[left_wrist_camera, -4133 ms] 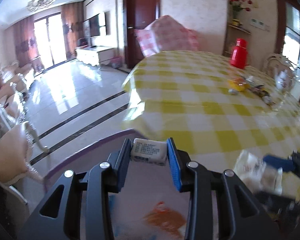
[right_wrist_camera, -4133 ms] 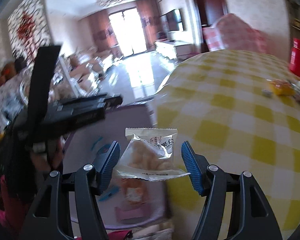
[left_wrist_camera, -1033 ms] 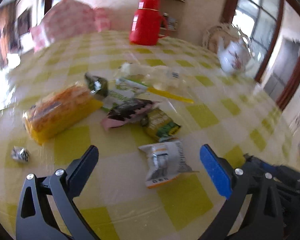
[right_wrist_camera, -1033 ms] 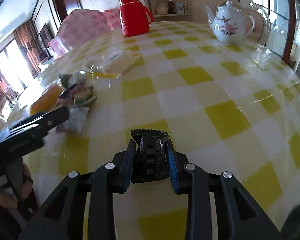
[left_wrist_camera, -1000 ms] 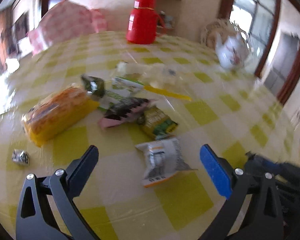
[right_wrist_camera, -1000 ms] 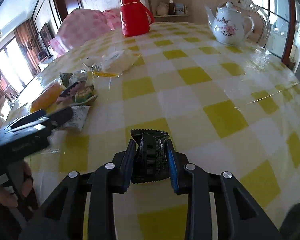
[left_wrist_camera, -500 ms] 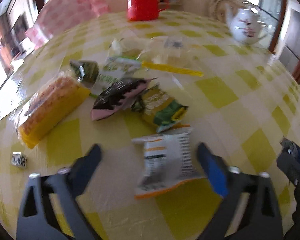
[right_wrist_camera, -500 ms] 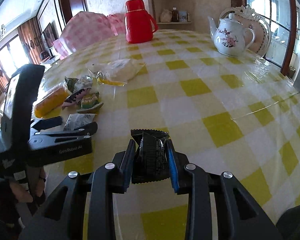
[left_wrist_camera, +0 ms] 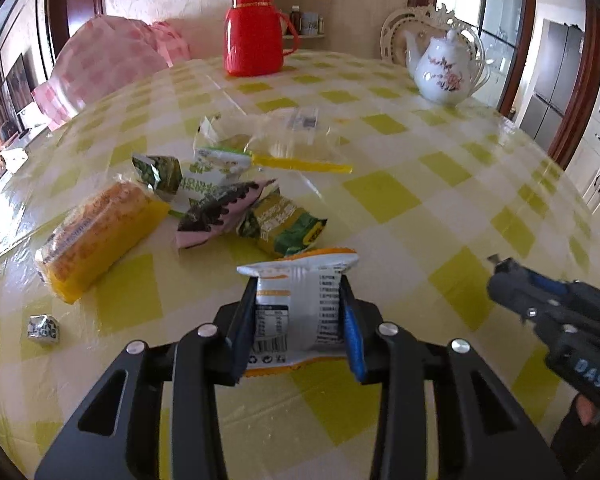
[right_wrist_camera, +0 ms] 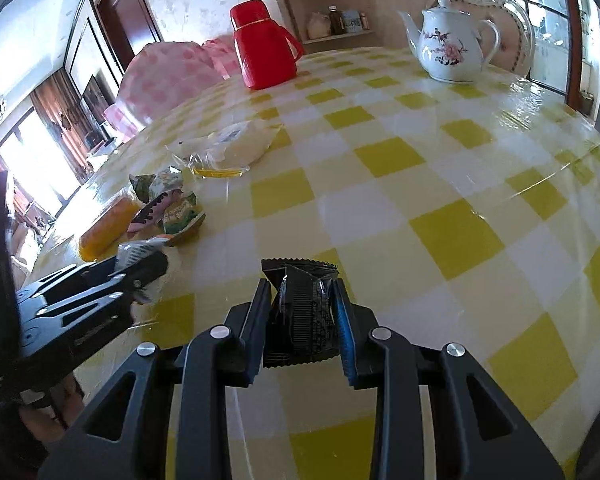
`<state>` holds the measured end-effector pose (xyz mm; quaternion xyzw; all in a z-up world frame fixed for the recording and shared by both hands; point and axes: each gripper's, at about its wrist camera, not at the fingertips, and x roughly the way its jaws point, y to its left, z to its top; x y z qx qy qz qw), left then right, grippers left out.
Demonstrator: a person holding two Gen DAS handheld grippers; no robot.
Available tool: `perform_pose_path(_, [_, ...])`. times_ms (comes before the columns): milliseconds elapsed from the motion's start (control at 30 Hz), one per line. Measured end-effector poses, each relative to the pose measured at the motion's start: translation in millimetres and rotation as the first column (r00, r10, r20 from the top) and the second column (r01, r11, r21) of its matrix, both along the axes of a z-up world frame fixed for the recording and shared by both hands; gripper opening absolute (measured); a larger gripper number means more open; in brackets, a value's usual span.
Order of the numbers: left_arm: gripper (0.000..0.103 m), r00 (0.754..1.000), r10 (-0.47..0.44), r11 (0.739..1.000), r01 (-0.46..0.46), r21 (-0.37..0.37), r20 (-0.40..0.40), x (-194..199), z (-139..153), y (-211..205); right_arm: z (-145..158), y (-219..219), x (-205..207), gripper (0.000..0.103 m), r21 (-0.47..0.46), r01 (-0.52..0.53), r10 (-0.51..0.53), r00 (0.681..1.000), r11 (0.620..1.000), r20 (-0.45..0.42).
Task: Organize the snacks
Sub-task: 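Carry the black snack and white-and-orange bag over the box with both tools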
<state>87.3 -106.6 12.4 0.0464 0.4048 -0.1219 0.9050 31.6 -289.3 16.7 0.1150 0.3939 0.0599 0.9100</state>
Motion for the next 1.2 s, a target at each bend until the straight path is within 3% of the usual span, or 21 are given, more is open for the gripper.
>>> perform_pose_path(300, [0.038, 0.998, 0.056, 0.992, -0.055, -0.112, 0.004, -31, 12, 35, 6, -9, -8, 0.03, 0.035, 0.061, -0.062, 0.997, 0.998, 0.041])
perform_pose_path(600, [0.038, 0.993, 0.119, 0.975, -0.113, -0.19, 0.019, -65, 16, 71, 12, 17, -48, 0.03, 0.078, 0.026, -0.034, 0.995, 0.997, 0.097])
perform_pose_path(1200, [0.038, 0.968, 0.223, 0.957, -0.195, -0.213, 0.115, -136, 26, 104, 14, 72, -106, 0.03, 0.14, -0.055, 0.037, 0.991, 0.989, 0.128])
